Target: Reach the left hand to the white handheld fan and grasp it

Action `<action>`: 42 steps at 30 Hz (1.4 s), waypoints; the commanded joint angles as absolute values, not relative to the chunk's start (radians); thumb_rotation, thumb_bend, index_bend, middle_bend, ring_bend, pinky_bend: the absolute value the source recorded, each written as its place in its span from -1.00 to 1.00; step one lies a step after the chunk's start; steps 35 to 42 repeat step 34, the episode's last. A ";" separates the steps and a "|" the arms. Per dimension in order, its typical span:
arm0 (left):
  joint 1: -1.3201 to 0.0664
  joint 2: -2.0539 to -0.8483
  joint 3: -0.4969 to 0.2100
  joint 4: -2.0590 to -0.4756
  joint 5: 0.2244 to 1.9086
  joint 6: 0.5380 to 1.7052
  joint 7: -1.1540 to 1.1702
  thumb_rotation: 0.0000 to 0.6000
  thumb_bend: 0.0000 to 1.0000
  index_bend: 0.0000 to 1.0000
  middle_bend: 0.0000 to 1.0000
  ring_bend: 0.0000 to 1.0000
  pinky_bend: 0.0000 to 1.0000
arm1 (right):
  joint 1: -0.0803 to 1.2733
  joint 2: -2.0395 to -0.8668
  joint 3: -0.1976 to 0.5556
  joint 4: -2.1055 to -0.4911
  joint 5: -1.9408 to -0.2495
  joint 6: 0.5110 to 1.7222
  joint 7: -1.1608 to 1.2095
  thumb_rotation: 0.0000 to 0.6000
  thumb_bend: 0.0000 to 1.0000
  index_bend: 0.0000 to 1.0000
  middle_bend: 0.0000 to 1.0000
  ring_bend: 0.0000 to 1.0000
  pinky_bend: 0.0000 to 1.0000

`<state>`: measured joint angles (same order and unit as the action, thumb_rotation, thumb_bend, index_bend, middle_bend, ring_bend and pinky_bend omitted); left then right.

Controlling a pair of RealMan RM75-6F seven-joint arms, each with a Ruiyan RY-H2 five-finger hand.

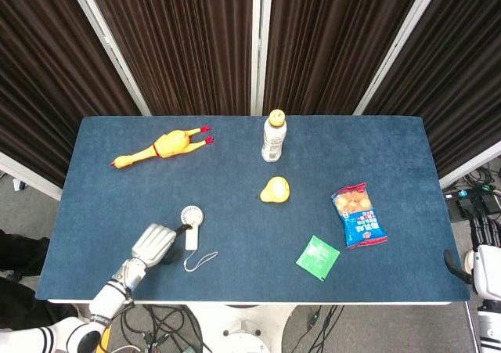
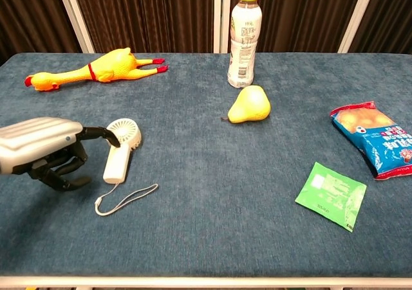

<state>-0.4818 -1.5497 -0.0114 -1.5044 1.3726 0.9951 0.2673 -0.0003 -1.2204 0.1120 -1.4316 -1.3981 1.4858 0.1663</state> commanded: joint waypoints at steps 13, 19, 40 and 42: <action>-0.356 -1.397 -0.026 -1.602 1.416 1.309 0.399 1.00 -0.26 -0.53 0.68 0.66 0.69 | -0.002 -1.218 0.113 -1.427 -1.403 1.492 0.178 1.00 -0.44 -1.00 -1.00 -1.00 -1.00; -0.255 -1.328 -0.011 -1.567 1.379 1.417 0.371 1.00 -0.36 -0.60 0.03 0.00 0.36 | 0.000 -1.223 0.115 -1.411 -1.413 1.500 0.197 1.00 -0.44 -1.00 -1.00 -1.00 -1.00; -0.087 -1.273 0.018 -1.495 1.464 1.621 0.141 1.00 -0.84 -0.64 -0.80 -0.89 -0.53 | 0.002 -1.244 0.094 -1.386 -1.473 1.543 0.130 1.00 -0.45 -1.00 -1.00 -1.00 -1.00; -0.087 -1.273 0.018 -1.495 1.464 1.621 0.141 1.00 -0.84 -0.64 -0.80 -0.89 -0.53 | 0.002 -1.244 0.094 -1.386 -1.473 1.543 0.130 1.00 -0.45 -1.00 -1.00 -1.00 -1.00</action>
